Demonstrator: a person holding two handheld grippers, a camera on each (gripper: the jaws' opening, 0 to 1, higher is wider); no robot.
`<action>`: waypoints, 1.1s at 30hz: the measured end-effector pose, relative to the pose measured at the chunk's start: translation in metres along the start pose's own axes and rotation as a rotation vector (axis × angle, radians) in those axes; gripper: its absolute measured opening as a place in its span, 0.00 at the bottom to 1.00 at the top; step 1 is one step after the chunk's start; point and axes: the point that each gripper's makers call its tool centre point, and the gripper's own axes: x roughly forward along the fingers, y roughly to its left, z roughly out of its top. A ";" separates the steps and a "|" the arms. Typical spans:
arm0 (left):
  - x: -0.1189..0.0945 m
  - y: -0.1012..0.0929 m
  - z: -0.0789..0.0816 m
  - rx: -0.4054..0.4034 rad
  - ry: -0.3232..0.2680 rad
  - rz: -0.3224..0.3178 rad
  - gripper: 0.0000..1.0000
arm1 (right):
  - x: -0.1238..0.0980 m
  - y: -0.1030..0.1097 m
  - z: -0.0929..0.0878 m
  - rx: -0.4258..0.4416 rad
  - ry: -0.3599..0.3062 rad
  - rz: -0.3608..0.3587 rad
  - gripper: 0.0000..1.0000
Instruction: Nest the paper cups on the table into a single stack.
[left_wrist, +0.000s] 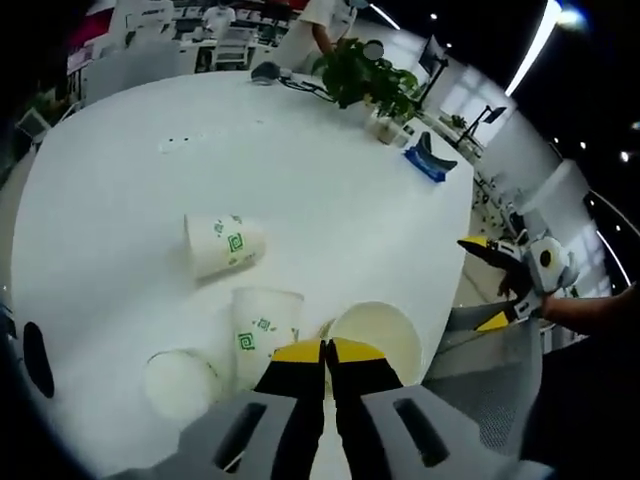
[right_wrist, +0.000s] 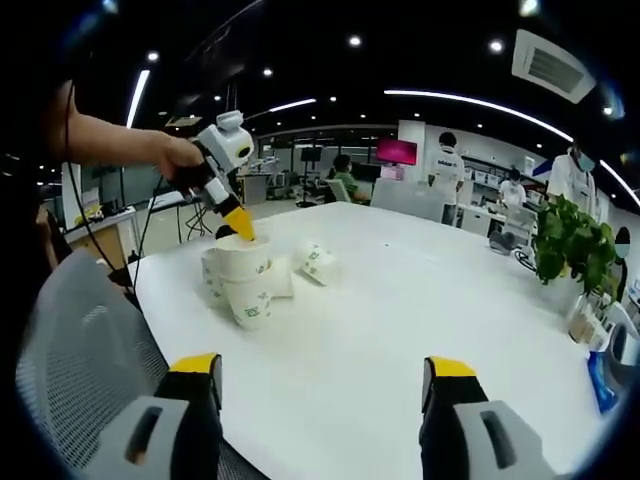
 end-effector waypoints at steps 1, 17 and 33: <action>0.001 0.000 -0.001 0.000 0.002 0.001 0.00 | 0.000 0.000 0.000 -0.001 0.000 0.000 0.83; 0.012 0.000 -0.009 0.043 0.028 0.030 0.00 | -0.001 -0.002 0.001 0.005 -0.009 -0.010 0.82; 0.013 -0.002 -0.012 0.044 0.012 0.034 0.00 | -0.002 -0.003 0.002 0.006 -0.013 -0.016 0.82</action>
